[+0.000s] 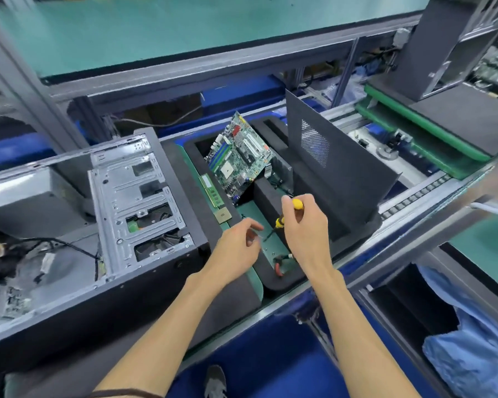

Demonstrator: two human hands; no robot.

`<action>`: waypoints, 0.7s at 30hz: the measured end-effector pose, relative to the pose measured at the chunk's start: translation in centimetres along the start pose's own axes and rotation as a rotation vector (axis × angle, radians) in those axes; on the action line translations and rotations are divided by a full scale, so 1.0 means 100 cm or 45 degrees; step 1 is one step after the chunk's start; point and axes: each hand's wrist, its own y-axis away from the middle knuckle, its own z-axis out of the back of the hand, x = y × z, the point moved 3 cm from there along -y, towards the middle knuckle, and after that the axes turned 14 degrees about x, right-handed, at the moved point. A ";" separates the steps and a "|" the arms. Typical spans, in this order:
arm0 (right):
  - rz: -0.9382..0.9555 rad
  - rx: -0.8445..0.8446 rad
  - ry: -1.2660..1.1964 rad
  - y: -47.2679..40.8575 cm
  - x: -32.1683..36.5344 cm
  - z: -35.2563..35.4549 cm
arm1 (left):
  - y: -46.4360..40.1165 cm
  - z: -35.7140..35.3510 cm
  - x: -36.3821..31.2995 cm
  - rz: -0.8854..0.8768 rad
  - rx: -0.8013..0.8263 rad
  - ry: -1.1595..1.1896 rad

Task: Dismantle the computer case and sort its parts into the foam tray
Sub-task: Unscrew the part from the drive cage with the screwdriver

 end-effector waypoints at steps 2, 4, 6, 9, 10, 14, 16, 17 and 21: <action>0.067 -0.020 -0.126 0.001 0.025 -0.005 | 0.013 0.008 -0.012 -0.052 -0.059 0.040; 0.121 0.011 -0.255 0.003 0.051 -0.013 | 0.029 0.019 -0.024 -0.095 -0.116 0.064; 0.185 0.097 -0.410 0.007 0.076 -0.026 | 0.047 0.035 -0.031 -0.125 -0.192 0.059; 0.287 0.224 -0.653 0.012 0.117 -0.051 | 0.078 0.067 -0.031 -0.119 -0.299 0.047; 0.312 0.268 -0.738 0.013 0.130 -0.061 | 0.086 0.078 -0.029 -0.115 -0.319 0.050; 0.316 0.457 -0.956 0.008 0.171 -0.098 | 0.111 0.122 -0.005 -0.088 -0.443 0.165; 0.305 0.545 -1.008 0.002 0.183 -0.117 | 0.118 0.144 0.018 -0.034 -0.548 0.145; 0.308 0.573 -1.014 -0.001 0.187 -0.126 | 0.120 0.154 0.032 0.013 -0.584 0.102; 0.354 0.557 -0.897 -0.014 0.195 -0.157 | 0.119 0.178 0.088 0.153 -0.545 -0.075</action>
